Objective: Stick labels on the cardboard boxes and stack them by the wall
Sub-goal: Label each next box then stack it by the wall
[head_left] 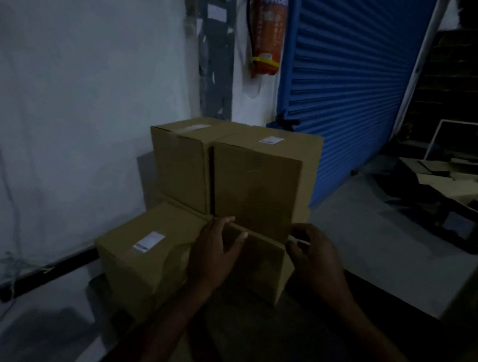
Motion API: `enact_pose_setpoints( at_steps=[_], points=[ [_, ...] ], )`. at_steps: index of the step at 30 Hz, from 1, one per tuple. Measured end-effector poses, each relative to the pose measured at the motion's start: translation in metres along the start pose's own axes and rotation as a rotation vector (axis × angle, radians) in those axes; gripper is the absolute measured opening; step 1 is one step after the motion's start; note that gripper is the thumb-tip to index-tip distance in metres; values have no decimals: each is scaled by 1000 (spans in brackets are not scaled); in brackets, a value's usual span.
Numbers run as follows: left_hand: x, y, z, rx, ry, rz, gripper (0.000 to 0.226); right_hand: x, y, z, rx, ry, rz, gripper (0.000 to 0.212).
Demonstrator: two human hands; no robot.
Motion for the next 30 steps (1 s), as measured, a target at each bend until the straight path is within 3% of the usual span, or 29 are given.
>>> enact_pose_setpoints(
  at_steps=[4, 7, 13, 16, 18, 20, 25, 30],
  points=[
    [36, -25, -65, 93, 7, -47, 64, -84, -17, -27, 6, 24, -64, 26],
    [61, -42, -110, 124, -95, 3, 50, -138, -27, -42, -26, 26, -125, 30],
    [91, -76, -187, 272, -120, -3, 56, -221, -28, -61, -80, -11, -208, 44],
    [97, -92, -218, 308, -166, -44, 58, -242, -25, -70, -21, 41, -141, 35],
    [99, -99, -235, 351, -203, -96, 62, -255, -22, -71, -10, 94, -197, 29],
    [100, -104, -252, 380, -280, -142, 69, -267, -16, -66, -99, 91, -297, 34],
    [101, -102, -281, 431, -549, -214, 96, -280, -5, -50, -178, 130, -346, 62],
    [110, -96, -281, 466, -561, -213, 104, -279, 3, -48, -231, 74, -345, 56]
  ],
)
Point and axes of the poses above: each hand's wrist, its own y-axis away from the middle knuckle, its own x-axis out of the back of the hand, z = x × y, the point moved 3 cm from there along -y, towards the middle knuckle, and after that the axes turned 1 degree about z, right-handed, at the moved point
